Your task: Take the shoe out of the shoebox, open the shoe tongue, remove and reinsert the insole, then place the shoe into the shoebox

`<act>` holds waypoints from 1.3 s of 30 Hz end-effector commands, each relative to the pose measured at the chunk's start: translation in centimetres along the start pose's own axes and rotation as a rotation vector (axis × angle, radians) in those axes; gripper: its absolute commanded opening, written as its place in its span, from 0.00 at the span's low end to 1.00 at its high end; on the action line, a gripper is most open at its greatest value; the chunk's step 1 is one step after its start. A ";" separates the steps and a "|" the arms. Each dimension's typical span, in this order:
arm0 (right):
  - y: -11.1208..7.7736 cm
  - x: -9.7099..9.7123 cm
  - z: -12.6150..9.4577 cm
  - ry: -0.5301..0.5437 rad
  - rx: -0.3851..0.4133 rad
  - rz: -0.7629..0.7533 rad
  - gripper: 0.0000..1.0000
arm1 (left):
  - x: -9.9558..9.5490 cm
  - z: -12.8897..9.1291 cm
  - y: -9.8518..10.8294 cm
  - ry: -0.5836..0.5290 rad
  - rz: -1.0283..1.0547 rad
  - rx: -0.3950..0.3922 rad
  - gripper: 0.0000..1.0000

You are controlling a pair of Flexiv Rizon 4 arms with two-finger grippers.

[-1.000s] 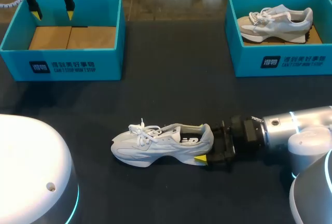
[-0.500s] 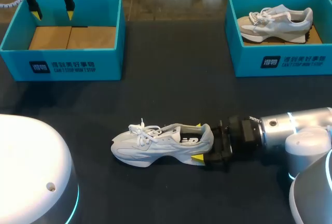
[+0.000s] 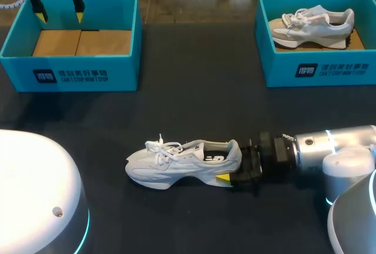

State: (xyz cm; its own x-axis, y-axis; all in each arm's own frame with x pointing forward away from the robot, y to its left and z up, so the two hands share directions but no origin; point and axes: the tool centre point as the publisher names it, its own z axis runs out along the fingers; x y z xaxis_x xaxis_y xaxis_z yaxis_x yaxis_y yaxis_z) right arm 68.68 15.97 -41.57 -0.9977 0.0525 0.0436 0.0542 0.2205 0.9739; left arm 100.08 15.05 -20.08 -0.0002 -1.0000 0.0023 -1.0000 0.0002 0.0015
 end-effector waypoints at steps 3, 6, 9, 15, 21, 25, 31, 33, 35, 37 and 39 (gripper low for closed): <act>-0.1 0.0 0.4 -0.002 0.002 0.000 0.00 | 0.0 0.0 0.0 -0.001 0.000 0.000 1.00; -0.1 0.0 0.4 -0.002 0.002 0.000 0.00 | 0.9 -0.4 1.4 -0.035 -0.071 0.016 1.00; -0.1 0.0 0.4 -0.002 0.002 0.000 0.00 | 1.5 -1.2 3.6 -0.029 -0.106 0.026 1.00; -0.1 0.0 0.4 -0.002 0.002 0.000 0.00 | 3.2 -2.4 7.8 0.008 -0.131 0.058 1.00; -0.1 0.0 0.4 -0.002 0.002 0.000 0.00 | 6.3 -2.8 12.1 -0.011 -0.222 0.021 1.00; -0.1 0.0 0.4 -0.002 0.002 0.000 0.00 | 6.3 -2.8 12.1 -0.011 -0.222 0.021 1.00; -0.1 0.0 0.4 -0.002 0.002 0.000 0.00 | 6.3 -2.8 12.1 -0.011 -0.222 0.021 1.00; -0.1 0.0 0.4 -0.002 0.002 0.000 0.00 | 6.3 -2.8 12.1 -0.011 -0.222 0.021 1.00; -0.1 0.0 0.4 -0.002 0.002 0.000 0.00 | 6.3 -2.8 12.1 -0.011 -0.222 0.021 1.00; -0.1 0.0 0.4 -0.002 0.002 0.000 0.00 | 6.7 -2.7 12.6 -0.021 -0.222 0.003 1.00; -0.1 0.0 0.4 -0.002 0.002 0.000 0.00 | 7.4 -2.2 13.9 -0.018 -0.210 0.004 1.00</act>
State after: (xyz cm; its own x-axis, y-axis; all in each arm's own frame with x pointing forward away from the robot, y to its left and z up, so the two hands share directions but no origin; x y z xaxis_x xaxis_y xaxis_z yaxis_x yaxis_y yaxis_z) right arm 68.66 16.00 -41.58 -0.9976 0.0539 0.0442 0.0550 0.2199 0.9740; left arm 87.00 8.35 -17.48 0.2071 -0.9783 -0.0112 -0.9782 -0.2072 0.0125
